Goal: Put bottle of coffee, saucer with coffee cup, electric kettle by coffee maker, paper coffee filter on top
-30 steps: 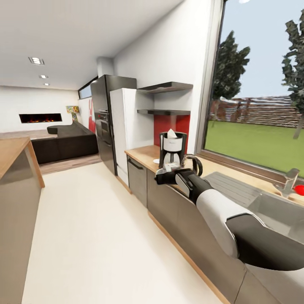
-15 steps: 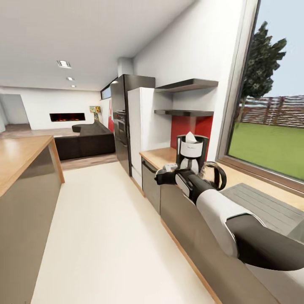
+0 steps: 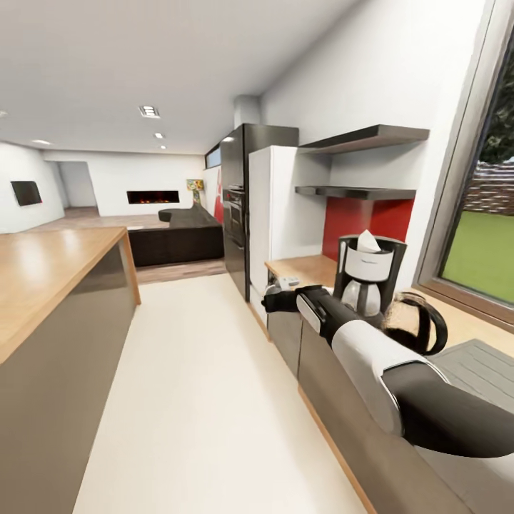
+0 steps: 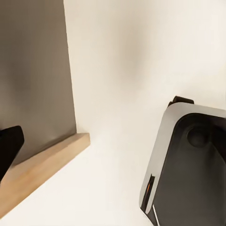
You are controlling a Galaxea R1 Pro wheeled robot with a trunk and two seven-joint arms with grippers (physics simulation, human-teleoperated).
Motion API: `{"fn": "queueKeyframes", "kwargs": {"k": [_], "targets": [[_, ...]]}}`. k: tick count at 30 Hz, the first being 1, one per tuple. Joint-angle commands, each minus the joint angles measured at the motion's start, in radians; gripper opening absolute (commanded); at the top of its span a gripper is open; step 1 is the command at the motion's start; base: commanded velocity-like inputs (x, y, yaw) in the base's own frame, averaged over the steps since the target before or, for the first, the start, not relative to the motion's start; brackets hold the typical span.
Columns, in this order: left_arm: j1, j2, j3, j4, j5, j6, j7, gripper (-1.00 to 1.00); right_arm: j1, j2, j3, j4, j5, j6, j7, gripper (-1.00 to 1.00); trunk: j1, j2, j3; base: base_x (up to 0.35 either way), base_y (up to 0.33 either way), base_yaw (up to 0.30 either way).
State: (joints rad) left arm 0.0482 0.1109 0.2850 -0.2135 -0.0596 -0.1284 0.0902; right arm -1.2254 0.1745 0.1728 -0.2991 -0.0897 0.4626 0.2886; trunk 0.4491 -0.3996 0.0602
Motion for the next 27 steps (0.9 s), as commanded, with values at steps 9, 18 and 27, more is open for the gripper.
{"fn": "queueKeyframes", "kwargs": {"k": [9,18,27], "targets": [[0.001,0.0,0.003,-0.001,-0.006,-0.002,0.002,1.0,0.0,0.0,0.002,0.008,-0.01,0.005,0.0,-1.0,0.001,0.0,0.0,0.336,0.0,0.051],[0.001,0.0,0.003,-0.001,-0.006,-0.002,0.002,1.0,0.0,0.0,0.004,-0.003,-0.008,0.005,-0.003,-1.0,0.001,0.0,0.0,0.336,0.0,0.0],[0.001,0.001,0.003,-0.001,-0.005,-0.001,0.002,1.0,0.0,0.0,0.004,-0.003,-0.009,0.005,-0.002,-1.0,0.001,0.0,0.0,0.336,0.0,0.0]]}}
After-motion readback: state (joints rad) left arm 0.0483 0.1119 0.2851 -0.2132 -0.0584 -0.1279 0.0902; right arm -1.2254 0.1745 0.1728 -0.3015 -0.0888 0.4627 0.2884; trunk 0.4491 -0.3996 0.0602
